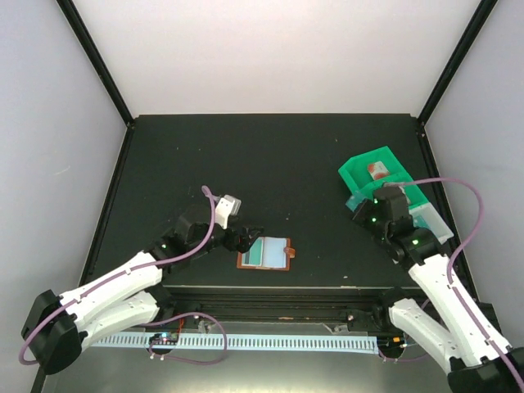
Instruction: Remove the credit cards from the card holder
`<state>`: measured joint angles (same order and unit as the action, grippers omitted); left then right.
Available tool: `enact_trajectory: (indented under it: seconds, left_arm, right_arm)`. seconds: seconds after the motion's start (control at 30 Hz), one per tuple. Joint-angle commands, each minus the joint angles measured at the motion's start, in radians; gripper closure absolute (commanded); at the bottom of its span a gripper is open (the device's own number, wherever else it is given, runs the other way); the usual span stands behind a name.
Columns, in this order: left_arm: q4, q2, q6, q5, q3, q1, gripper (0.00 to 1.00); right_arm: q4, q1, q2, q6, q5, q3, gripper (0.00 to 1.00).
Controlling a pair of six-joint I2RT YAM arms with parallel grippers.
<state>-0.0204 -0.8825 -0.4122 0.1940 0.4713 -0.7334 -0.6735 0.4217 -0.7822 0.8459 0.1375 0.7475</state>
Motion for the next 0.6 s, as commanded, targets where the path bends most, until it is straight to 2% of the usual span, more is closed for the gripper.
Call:
enact_trajectory:
  seconds: [0.0,0.13,0.27,0.4,0.57]
  left_arm:
    - [-0.052,-0.008,0.037,0.074,0.047,0.014,0.01]
    - [-0.060,-0.021,0.046,0.076,0.052,0.018,0.01]
    - [-0.072,-0.037,0.048,0.076,0.060,0.024,0.01]
    - [-0.073,-0.040,0.044,0.079,0.050,0.038,0.01]
    - [-0.061,-0.037,0.037,0.091,0.036,0.051,0.01]
  right_arm:
    - [-0.134,-0.154,0.021,-0.052,0.023,0.032,0.99]
    - [-0.238,-0.303,-0.010,-0.098,0.091,0.086,0.99]
    - [-0.262,-0.455,-0.028,-0.100,0.120,0.100,0.99]
    - [-0.273,-0.525,-0.079,-0.082,0.203,0.095,0.99]
    - [-0.167,-0.644,-0.145,-0.097,0.138,0.017,0.99]
